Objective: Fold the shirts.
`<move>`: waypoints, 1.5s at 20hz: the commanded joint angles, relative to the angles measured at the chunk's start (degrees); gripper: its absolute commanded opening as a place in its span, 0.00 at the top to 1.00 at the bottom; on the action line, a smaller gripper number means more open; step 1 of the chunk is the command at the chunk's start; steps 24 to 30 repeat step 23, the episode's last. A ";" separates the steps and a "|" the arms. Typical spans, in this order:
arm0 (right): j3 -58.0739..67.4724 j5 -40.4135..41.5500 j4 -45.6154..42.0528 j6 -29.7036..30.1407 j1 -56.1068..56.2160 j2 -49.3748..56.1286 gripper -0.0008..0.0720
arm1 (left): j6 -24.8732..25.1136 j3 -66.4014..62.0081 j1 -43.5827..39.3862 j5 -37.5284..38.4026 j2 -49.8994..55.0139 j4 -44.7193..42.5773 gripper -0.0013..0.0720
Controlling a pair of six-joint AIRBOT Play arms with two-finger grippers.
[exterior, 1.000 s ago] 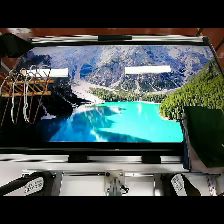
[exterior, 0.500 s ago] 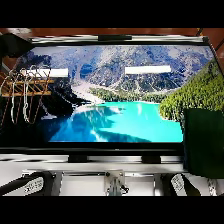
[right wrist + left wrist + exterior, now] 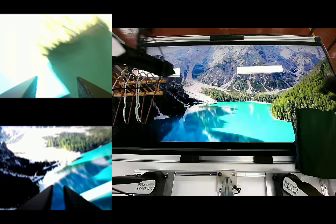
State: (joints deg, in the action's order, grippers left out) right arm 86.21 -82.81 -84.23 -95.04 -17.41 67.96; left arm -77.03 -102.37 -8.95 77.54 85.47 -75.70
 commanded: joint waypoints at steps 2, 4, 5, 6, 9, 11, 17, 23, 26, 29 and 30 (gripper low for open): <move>8.28 -7.15 -5.03 -2.19 22.71 13.75 0.13 | -7.13 -0.04 -8.92 8.87 8.07 -13.40 0.20; 8.28 -10.99 -4.35 -3.19 24.50 18.47 0.13 | -9.97 0.00 -10.34 10.23 10.03 -13.22 0.20; 8.28 -11.47 -4.37 -3.23 25.14 19.71 0.13 | -11.04 0.00 -10.75 11.06 10.56 -13.25 0.20; 8.28 -11.39 -4.50 -3.23 25.64 20.24 0.13 | -11.39 0.00 -10.99 11.21 10.64 -13.22 0.20; 8.31 -9.70 -4.66 -3.23 25.83 20.39 0.13 | -11.34 0.00 -11.02 11.02 10.60 -13.22 0.20; 8.31 -9.70 -4.68 -3.23 25.83 20.39 0.13 | -11.37 0.00 -11.13 10.99 10.62 -13.00 0.20; 8.31 -9.70 -4.68 -3.23 25.83 20.39 0.13 | -11.34 0.00 -11.37 11.54 10.64 -12.59 0.20; 8.31 -9.70 -4.68 -3.23 25.83 20.39 0.13 | -11.10 0.00 -11.32 11.45 10.64 -12.61 0.20; 8.31 -9.70 -4.68 -3.23 25.83 20.39 0.13 | -11.10 0.00 -11.32 11.45 10.64 -12.61 0.20; 8.31 -9.70 -4.68 -3.23 25.83 20.39 0.13 | -11.10 0.00 -11.32 11.45 10.64 -12.61 0.20; 8.31 -9.70 -4.68 -3.23 25.83 20.39 0.13 | -11.10 0.00 -11.32 11.45 10.64 -12.61 0.20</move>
